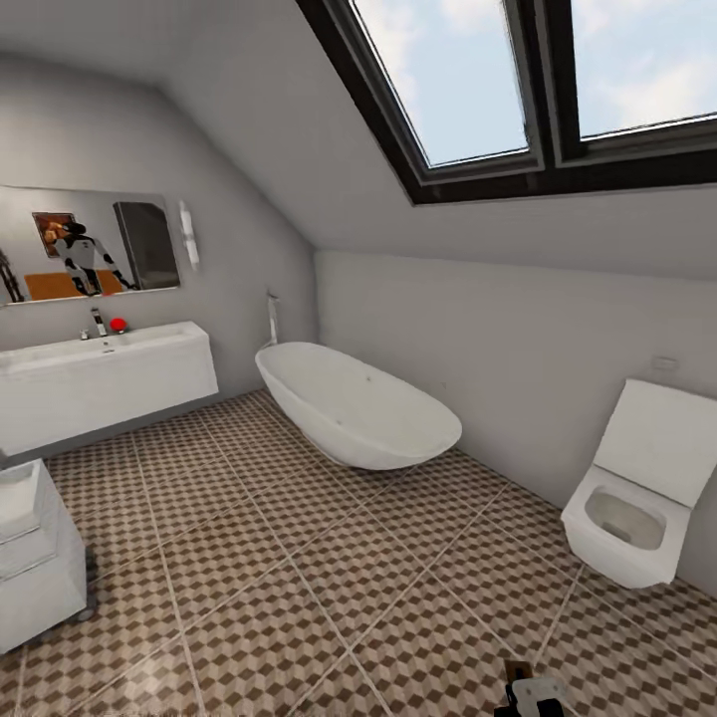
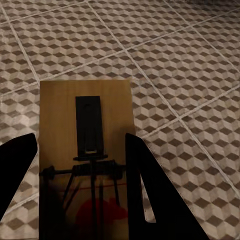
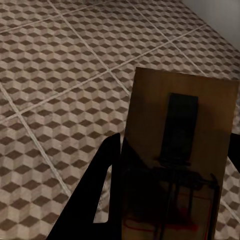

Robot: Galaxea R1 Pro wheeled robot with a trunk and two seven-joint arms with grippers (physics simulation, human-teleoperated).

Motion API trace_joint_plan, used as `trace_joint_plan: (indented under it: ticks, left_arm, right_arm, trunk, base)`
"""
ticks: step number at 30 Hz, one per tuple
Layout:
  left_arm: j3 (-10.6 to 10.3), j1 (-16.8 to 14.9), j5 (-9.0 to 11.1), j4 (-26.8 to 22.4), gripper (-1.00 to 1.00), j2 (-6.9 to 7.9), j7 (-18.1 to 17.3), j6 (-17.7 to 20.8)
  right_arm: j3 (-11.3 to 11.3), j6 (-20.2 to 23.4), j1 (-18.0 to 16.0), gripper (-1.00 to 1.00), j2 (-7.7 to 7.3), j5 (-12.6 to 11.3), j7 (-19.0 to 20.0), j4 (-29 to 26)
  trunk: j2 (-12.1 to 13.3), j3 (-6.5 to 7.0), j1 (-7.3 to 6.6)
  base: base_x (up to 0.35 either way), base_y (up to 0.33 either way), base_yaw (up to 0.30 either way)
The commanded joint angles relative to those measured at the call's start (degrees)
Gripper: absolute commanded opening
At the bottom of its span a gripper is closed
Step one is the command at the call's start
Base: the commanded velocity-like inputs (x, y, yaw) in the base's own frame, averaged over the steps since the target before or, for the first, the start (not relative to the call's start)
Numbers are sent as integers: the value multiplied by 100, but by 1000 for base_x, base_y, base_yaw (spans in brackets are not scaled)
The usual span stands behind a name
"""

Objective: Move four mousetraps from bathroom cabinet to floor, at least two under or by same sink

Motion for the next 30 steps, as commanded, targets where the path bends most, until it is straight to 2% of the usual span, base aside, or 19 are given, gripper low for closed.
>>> trace_joint_plan:
  ticks: [1,30]
  left_arm:
    - [-26,-13,62,25,-100,-1,-54,-25]
    - [-26,-13,69,25,-100,1,-54,-21]
  right_arm:
    - [51,-37,-9,-100,2,-59,9,20]
    - [51,-37,-9,-100,2,-59,9,20]
  trunk:
    - [-12,-12,3]
    - [-12,-12,3]
  base:
    - [0,0,300]
    - [0,0,300]
